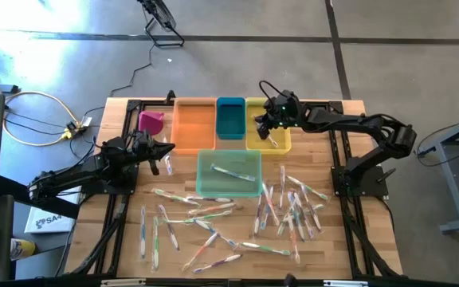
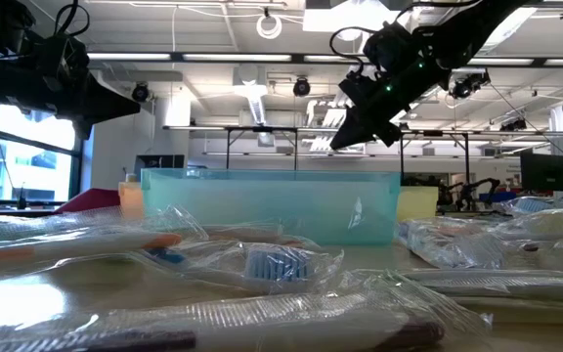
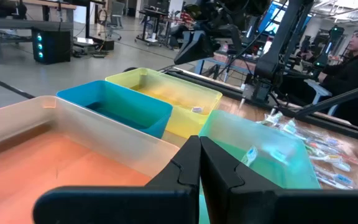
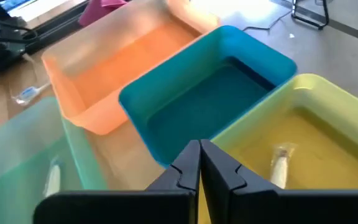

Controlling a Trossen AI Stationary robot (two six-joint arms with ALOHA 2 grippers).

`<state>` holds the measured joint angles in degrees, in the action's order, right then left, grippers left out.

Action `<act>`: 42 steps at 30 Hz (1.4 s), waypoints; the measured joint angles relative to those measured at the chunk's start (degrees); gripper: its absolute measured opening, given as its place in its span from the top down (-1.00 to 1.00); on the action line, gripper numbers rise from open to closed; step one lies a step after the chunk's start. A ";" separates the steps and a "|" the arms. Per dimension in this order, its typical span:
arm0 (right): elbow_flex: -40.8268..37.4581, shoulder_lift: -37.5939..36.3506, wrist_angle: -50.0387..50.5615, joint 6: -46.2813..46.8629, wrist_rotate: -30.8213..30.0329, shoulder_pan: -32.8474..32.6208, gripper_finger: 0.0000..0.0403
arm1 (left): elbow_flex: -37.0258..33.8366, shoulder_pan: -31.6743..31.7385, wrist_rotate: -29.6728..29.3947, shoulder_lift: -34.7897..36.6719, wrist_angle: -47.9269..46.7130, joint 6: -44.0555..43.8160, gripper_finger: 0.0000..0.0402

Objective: Pick & Place Toothbrushes
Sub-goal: Put the purple toothbrush into the yellow bin

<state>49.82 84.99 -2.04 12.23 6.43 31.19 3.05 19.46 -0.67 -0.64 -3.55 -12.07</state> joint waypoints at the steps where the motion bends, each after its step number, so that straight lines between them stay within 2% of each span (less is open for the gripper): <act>1: 0.00 0.00 0.02 0.06 -0.08 -0.30 0.98 | 0.00 0.01 0.00 -0.01 0.00 0.02 1.00; 9: 0.00 0.00 -1.10 -0.60 -1.03 -2.45 0.98 | 0.00 0.01 0.00 -0.01 0.00 0.00 1.00; 16: 0.00 0.00 -7.39 -0.55 -13.08 -8.78 0.98 | 0.00 0.00 0.02 0.00 0.00 -0.01 1.00; 26: 0.00 0.00 -10.50 -0.23 -14.90 -18.68 0.98 | 0.00 0.01 0.03 -0.01 -0.01 -0.01 1.00; 33: 0.00 0.04 -10.32 1.35 -22.39 -25.66 0.98 | 0.00 0.01 0.03 -0.01 0.00 -0.01 1.00; 42: 0.00 0.04 -7.28 1.46 -21.45 -29.83 0.98 | 0.00 0.00 0.04 -0.01 0.00 -0.01 1.00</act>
<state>49.82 85.03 -9.32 13.69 -15.02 1.36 3.05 19.47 -0.62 -0.65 -3.55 -12.08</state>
